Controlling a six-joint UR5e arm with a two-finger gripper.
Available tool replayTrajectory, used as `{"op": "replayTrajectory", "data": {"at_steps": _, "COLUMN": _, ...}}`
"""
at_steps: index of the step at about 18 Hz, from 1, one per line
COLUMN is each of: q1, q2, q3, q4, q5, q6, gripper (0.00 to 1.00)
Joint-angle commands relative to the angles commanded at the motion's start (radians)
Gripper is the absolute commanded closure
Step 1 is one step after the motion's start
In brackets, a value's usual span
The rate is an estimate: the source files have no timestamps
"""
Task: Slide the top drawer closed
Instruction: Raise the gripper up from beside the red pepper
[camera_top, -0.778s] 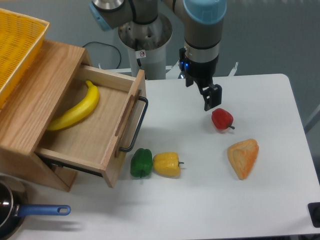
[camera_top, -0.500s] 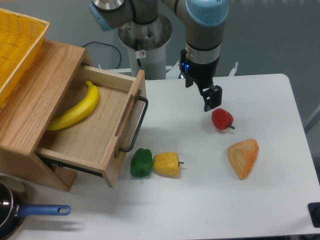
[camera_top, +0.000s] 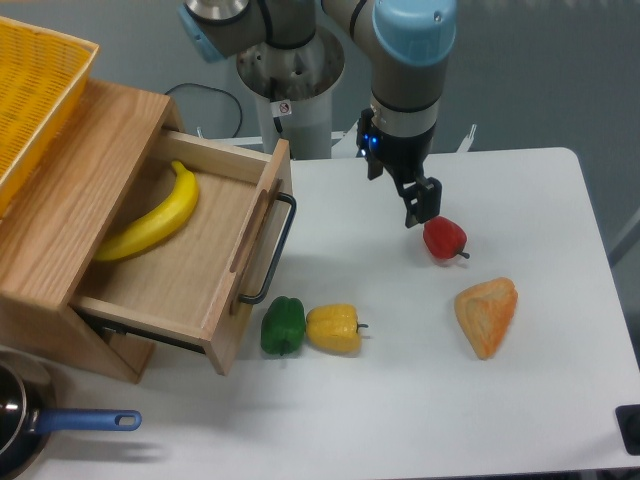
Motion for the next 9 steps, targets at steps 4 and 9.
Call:
{"op": "replayTrajectory", "data": {"at_steps": 4, "q1": -0.006, "q2": -0.025, "q3": 0.000, "q4": 0.003, "q5": 0.000, "q6": -0.176, "gripper": 0.00}}
{"op": "replayTrajectory", "data": {"at_steps": 9, "q1": -0.018, "q2": -0.048, "q3": 0.005, "q4": 0.031, "q5": -0.041, "q6": -0.342, "gripper": 0.00}}
